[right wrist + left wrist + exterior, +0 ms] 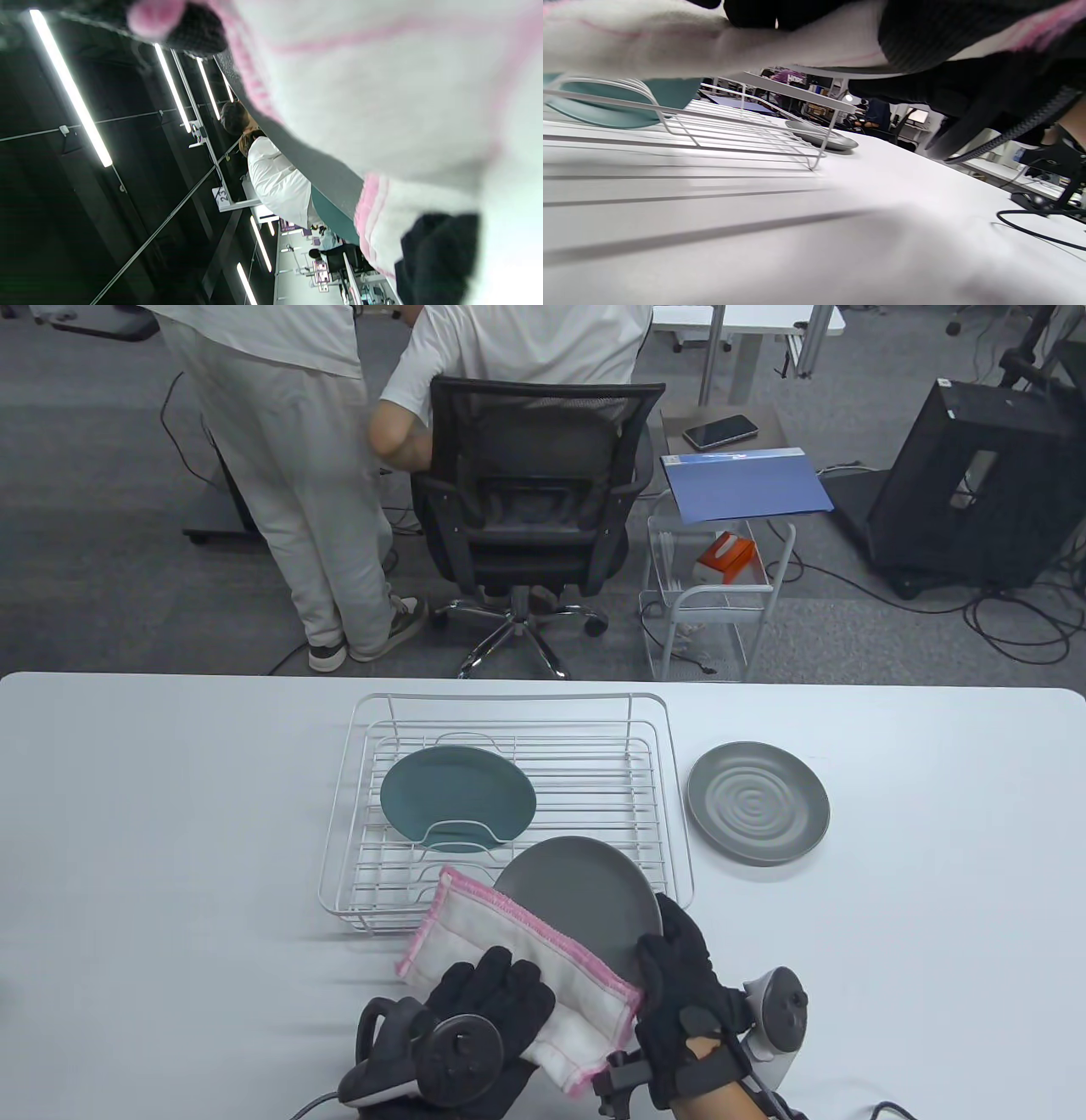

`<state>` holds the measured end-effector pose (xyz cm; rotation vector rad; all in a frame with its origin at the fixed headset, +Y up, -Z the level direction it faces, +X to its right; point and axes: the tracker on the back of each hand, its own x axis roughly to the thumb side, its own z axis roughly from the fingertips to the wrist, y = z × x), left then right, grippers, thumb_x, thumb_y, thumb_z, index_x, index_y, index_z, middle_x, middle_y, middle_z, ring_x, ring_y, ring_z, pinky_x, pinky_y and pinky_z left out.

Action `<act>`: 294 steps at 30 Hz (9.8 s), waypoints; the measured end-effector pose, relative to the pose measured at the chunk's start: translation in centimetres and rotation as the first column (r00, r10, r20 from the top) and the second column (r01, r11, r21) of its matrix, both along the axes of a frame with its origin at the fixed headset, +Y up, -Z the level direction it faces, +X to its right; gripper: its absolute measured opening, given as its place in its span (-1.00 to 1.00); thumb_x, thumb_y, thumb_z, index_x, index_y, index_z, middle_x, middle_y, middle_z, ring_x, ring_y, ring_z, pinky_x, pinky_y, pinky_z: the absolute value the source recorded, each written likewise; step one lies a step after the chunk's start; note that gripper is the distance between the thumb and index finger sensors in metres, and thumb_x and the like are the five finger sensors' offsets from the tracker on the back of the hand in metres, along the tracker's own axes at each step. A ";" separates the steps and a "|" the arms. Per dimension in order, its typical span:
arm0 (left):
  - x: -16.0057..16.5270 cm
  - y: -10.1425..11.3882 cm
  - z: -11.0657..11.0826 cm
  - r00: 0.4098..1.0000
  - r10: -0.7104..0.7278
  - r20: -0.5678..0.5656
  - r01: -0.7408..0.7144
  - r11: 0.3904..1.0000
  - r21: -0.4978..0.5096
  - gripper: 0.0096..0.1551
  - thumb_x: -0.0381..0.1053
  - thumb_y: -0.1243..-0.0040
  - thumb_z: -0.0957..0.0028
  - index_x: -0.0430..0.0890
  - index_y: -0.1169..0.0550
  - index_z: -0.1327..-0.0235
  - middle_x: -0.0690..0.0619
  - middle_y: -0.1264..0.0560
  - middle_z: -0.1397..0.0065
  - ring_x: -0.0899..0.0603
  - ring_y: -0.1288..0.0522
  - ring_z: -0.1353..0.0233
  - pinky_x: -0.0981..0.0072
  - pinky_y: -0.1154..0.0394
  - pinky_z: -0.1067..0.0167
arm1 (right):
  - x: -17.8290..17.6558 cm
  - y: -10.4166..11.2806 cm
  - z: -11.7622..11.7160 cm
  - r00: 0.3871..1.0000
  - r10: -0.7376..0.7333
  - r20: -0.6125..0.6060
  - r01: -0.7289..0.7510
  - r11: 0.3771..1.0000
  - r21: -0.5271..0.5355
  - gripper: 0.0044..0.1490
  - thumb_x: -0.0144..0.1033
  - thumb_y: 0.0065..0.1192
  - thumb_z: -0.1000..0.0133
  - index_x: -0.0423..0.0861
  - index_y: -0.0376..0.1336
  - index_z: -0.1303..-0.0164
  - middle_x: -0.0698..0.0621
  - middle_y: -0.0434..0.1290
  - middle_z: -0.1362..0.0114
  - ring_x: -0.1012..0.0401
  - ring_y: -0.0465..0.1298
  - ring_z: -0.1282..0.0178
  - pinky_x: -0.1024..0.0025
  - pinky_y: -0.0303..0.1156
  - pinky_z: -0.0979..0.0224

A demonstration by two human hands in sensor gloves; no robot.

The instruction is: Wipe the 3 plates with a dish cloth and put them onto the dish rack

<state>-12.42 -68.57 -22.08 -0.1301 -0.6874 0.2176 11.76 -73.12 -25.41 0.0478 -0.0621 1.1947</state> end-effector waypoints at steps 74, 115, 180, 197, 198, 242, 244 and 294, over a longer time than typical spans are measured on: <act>-11.9 5.3 0.4 0.619 0.755 -0.214 -0.583 0.625 0.519 -0.45 0.12 -0.12 -0.17 0.00 -0.44 -0.41 -0.05 -0.67 -0.31 -0.23 -0.65 -0.36 -0.19 -0.40 -0.36 | 1.7 5.7 -3.3 0.963 0.202 0.181 -0.254 0.907 0.337 -0.36 -0.57 0.17 0.00 -0.15 0.13 -0.33 -0.23 0.30 -0.37 -0.15 0.47 -0.25 -0.30 0.15 -0.40; -12.8 3.9 -1.1 0.599 0.716 -0.357 -0.519 0.688 0.508 -0.45 0.08 -0.16 -0.16 -0.06 -0.48 -0.38 -0.13 -0.69 -0.25 -0.30 -0.66 -0.29 -0.25 -0.40 -0.29 | -16.9 8.0 -18.9 0.293 0.909 0.295 -0.894 0.151 0.422 -0.48 -0.38 0.46 0.07 -0.08 0.46 -0.13 -0.14 0.54 -0.22 -0.10 0.60 -0.11 -0.19 0.41 -0.24; -11.3 3.2 -1.4 0.682 0.623 -0.383 -0.455 0.771 0.445 -0.45 0.07 -0.19 -0.13 -0.09 -0.52 -0.36 -0.16 -0.72 -0.21 -0.32 -0.69 -0.23 -0.25 -0.43 -0.25 | 17.1 -5.8 -17.4 0.255 0.950 -0.180 -0.516 -0.023 -0.856 -0.15 0.15 0.36 -0.03 -0.43 0.27 0.01 -0.37 -0.10 -0.45 -0.31 -0.02 -0.36 -0.41 -0.10 -0.35; -11.4 3.1 -1.5 0.676 0.630 -0.381 -0.471 0.768 0.434 -0.45 0.07 -0.19 -0.14 -0.09 -0.51 -0.36 -0.15 -0.72 -0.21 -0.32 -0.70 -0.23 -0.24 -0.43 -0.25 | 18.9 -3.5 -14.0 0.538 0.797 0.273 -0.247 0.459 -0.854 -0.43 -0.25 0.22 -0.04 -0.50 0.25 0.11 -0.32 -0.12 -0.44 -0.28 -0.05 -0.37 -0.38 -0.21 -0.36; -11.4 3.1 -1.5 0.675 0.632 -0.380 -0.474 0.767 0.432 -0.45 0.07 -0.19 -0.14 -0.09 -0.51 -0.36 -0.16 -0.72 -0.21 -0.32 -0.69 -0.24 -0.24 -0.43 -0.25 | 19.1 -2.8 -13.7 0.509 0.815 0.275 -0.283 0.461 -0.841 -0.44 -0.26 0.21 -0.04 -0.50 0.25 0.11 -0.29 -0.11 -0.44 -0.27 -0.03 -0.37 -0.37 -0.19 -0.36; -3.4 1.8 0.3 0.928 0.313 -0.201 -0.208 0.885 0.416 -0.46 0.12 -0.17 -0.17 0.12 -0.46 -0.44 -0.07 -0.50 -0.56 -0.32 -0.41 -0.59 -0.29 -0.23 -0.46 | -0.5 -1.4 -0.9 0.982 0.053 -0.182 -0.095 0.968 -0.233 -0.35 -0.38 0.20 -0.06 -0.28 0.04 -0.27 -0.39 0.24 -0.29 -0.21 0.53 -0.07 -0.30 0.42 -0.15; -2.7 1.6 0.3 0.946 0.272 -0.175 -0.192 0.908 0.372 -0.46 0.13 -0.16 -0.17 0.12 -0.45 -0.45 -0.06 -0.47 -0.58 -0.31 -0.39 -0.61 -0.28 -0.22 -0.48 | -0.7 -1.4 -0.9 0.977 0.048 -0.206 -0.093 0.972 -0.216 -0.33 -0.41 0.20 -0.05 -0.31 0.05 -0.30 -0.39 0.25 -0.29 -0.21 0.53 -0.08 -0.30 0.42 -0.15; -0.9 1.0 0.8 0.994 0.062 -0.093 -0.023 0.927 0.374 -0.43 0.17 -0.14 -0.17 0.34 -0.31 -0.47 0.32 -0.12 -0.71 -0.09 0.02 -0.77 -0.19 0.07 -0.57 | -4.4 -0.5 0.4 0.917 -0.105 -0.384 0.119 0.993 0.013 -0.27 -0.33 0.12 -0.09 -0.25 -0.02 -0.43 -0.38 0.05 -0.44 -0.32 0.23 -0.34 -0.34 0.25 -0.32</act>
